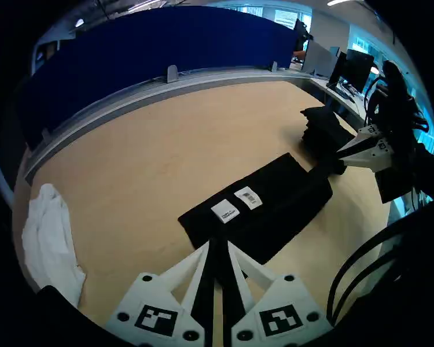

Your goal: Fold towel

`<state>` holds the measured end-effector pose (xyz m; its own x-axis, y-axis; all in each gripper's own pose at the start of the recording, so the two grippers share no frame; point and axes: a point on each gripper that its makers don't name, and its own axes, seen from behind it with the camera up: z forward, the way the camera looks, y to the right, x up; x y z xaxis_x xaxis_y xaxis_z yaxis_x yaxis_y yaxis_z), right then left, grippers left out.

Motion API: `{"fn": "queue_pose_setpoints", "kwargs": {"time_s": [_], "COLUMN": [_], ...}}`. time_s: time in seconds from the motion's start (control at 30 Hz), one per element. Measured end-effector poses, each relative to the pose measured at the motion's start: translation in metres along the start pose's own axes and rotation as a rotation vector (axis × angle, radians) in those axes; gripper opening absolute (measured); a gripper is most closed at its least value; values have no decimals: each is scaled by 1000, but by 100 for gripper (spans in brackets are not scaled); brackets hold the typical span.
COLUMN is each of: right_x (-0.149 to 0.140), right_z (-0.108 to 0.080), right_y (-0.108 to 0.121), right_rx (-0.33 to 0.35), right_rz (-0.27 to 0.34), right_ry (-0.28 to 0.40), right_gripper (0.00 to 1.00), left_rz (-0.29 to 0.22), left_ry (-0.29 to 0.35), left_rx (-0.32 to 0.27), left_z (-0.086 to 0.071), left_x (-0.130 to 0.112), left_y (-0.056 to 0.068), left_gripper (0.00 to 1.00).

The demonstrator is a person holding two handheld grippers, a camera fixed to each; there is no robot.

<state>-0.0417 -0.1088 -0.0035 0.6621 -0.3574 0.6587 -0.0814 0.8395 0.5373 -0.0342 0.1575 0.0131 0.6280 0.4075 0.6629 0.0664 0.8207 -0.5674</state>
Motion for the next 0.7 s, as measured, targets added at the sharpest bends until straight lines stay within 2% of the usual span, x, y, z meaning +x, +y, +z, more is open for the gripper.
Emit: {"fn": "queue_pose_setpoints", "kwargs": {"time_s": [0.37,0.53,0.6,0.63,0.67,0.7], "right_x": [-7,-9,-10,-10,-10,-9], "right_z": [23,36,39,39,39,39], "right_y": [11,17,19,20,21,22], "right_rx": [-16,-38,-44,-48,-52,-57], "right_rz": [34,52,60,63,66,68], "right_ry": [-28,-39,-40,-37,-33,-28], "right_gripper": [15,18,23,27,33,43], "left_rz": [10,27,31,30,29,27], "left_ry": [-15,-25,-25,-22,-18,-14], "left_rx": [2,31,50,58,65,74], "left_z": [25,38,41,41,41,41], "left_x": [-5,-8,-8,-7,-7,-6], "left_y": [-8,-15,-19,-21,-23,-25], "left_gripper": [7,12,14,19,23,28]}}
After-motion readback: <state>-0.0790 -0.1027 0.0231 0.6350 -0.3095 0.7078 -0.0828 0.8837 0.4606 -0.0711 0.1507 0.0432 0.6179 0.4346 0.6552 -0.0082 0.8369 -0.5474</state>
